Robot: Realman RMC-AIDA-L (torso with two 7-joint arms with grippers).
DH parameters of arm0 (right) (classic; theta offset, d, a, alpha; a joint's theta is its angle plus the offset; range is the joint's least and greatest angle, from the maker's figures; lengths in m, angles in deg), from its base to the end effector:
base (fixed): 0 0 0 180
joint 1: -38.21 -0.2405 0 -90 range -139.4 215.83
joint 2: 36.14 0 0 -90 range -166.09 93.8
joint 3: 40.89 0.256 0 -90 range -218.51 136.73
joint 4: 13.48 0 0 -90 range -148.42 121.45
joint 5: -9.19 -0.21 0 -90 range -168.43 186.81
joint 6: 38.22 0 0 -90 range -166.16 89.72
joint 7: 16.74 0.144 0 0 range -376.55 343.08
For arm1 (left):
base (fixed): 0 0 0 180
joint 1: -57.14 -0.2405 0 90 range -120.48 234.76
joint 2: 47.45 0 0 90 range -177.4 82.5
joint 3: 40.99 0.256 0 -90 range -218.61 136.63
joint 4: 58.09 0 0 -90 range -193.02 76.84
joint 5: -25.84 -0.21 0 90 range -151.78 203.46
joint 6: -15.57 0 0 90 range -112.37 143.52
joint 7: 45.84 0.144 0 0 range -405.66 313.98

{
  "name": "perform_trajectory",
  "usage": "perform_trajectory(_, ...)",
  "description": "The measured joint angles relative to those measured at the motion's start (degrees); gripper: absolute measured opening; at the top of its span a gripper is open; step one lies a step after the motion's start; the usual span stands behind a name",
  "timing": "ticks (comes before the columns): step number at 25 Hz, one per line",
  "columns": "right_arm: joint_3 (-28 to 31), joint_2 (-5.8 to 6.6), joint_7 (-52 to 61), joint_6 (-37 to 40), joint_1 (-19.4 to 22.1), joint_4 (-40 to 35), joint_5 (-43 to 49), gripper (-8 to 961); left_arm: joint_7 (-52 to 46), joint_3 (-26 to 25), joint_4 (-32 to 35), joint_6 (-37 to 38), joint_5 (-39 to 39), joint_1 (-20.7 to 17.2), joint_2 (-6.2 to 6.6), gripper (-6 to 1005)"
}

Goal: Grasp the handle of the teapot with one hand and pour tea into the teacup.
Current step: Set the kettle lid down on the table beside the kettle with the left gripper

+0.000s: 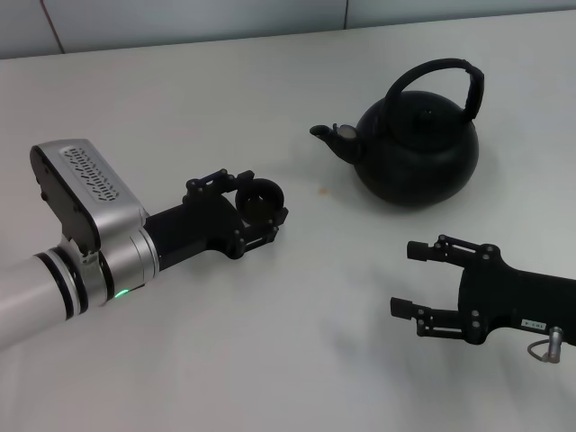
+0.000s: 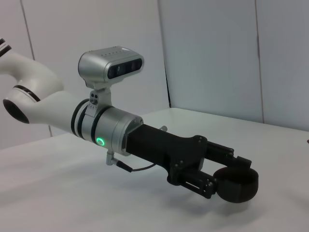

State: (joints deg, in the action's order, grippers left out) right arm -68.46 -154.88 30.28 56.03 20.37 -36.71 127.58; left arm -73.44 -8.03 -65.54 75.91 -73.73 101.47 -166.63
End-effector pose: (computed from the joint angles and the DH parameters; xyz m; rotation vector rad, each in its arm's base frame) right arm 0.3321 0.2323 -0.0225 -2.6040 0.4536 0.7710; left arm -0.2416 0.3373 -0.1194 -2.5674 -0.2981 -0.5891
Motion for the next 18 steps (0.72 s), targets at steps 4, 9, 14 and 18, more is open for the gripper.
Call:
perform_trajectory(4, -0.1, 0.00, 0.0, 0.0, 0.0, 0.0, 0.0, 809, 0.4, -0.1, 0.0, -1.6, 0.0, -0.3, 0.00, 694)
perform_trajectory(9, -0.1, 0.00, 0.0, 0.1, -0.1, -0.1, 0.0, 809, 0.4, -0.1, -0.2, -2.0, 0.0, -0.4, 0.00, 694)
perform_trajectory(14, -0.2, 0.00, 0.0, 0.1, -0.1, -0.2, 0.0, 809, 0.4, -0.3, -0.7, -3.3, 0.0, -0.5, 0.00, 695)
perform_trajectory(18, -0.1, 0.00, 0.0, 0.1, -0.2, -0.2, 0.1, 808, 0.4, -0.6, -0.8, -3.4, 0.0, -0.5, 0.00, 695)
